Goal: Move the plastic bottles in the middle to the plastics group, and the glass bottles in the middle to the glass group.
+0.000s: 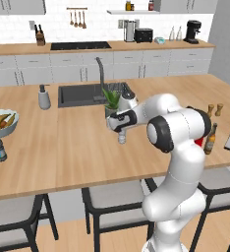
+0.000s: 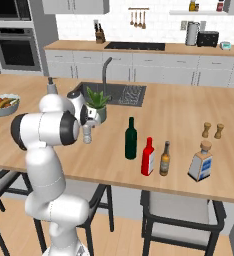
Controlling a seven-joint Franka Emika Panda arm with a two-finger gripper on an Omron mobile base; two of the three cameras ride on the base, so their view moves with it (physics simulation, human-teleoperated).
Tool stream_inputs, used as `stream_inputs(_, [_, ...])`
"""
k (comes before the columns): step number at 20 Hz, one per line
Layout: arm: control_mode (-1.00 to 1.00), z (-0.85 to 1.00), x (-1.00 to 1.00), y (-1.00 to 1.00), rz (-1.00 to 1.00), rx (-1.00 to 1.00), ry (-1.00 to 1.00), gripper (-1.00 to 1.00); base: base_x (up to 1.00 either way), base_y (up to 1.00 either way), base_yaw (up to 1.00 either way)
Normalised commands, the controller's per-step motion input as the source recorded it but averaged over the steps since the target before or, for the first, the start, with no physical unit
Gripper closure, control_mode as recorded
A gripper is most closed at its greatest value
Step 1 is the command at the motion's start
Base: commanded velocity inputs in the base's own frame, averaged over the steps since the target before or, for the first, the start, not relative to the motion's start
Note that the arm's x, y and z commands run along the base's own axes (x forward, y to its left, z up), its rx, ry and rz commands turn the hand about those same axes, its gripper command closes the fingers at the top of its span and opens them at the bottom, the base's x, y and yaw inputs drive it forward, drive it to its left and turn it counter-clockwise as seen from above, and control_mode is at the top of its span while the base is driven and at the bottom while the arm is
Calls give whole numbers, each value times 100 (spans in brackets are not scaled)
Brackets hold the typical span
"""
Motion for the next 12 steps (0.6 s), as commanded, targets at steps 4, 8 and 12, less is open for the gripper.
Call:
stream_inputs(4, [-100, 0, 0, 0, 0, 0, 0, 100, 0, 0, 0])
stream_inputs(8, [-100, 0, -3, 0, 0, 0, 0, 100, 0, 0, 0])
stream_inputs(12, [-100, 4, -26, 23, 7, 0, -1, 100, 0, 0, 0])
